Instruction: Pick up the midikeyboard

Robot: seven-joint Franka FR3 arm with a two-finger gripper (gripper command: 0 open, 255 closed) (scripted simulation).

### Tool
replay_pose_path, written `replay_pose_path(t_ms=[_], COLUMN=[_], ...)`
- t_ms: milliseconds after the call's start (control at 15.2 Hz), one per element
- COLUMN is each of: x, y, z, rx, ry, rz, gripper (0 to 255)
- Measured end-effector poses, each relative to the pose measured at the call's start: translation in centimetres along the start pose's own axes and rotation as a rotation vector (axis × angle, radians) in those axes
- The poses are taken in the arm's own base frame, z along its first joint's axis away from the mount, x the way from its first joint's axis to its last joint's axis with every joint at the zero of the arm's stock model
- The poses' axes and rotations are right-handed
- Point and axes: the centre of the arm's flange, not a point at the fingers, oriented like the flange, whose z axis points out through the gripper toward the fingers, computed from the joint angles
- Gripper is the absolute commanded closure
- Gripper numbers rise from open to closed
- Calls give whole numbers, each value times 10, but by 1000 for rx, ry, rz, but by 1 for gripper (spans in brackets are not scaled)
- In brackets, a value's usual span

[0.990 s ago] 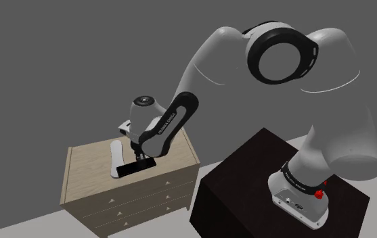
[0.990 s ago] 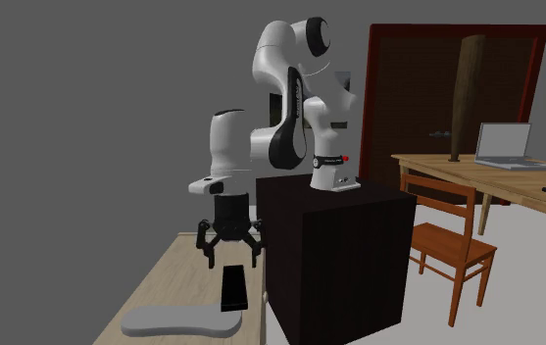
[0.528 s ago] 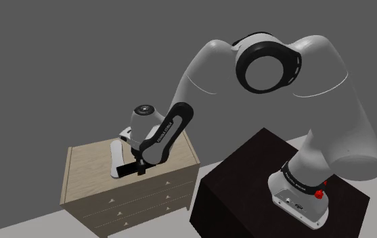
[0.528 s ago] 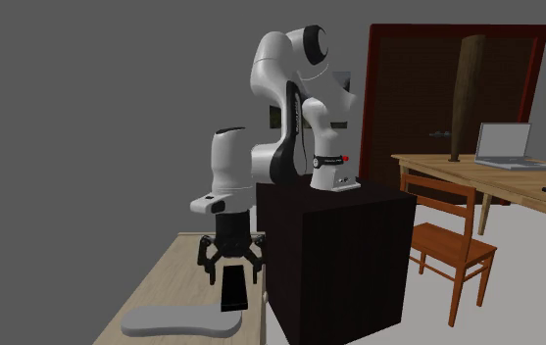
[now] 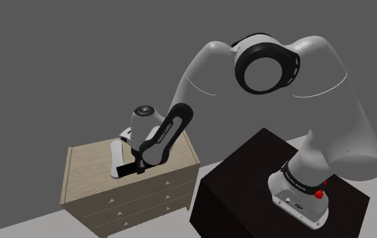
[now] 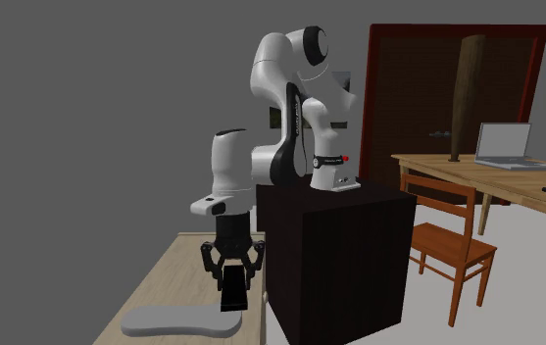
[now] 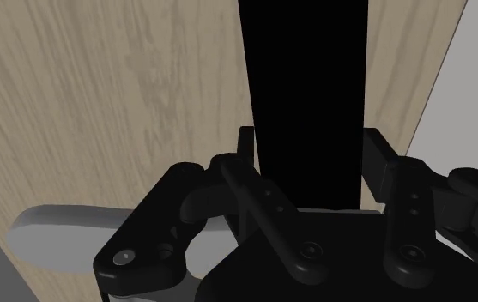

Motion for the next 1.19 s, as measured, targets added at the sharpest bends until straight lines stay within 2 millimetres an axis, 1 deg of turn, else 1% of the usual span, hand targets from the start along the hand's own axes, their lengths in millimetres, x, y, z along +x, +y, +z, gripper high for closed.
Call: replay_pose_path(t_ms=[198,330,726,1188], x=[0,1,7,13], y=[0,1,0,1], z=[0,-6,-35,-74], rx=[0,0,0,0], ry=[0,0,0,0], rz=[0,0,0,0], gripper=[255,255,255,255])
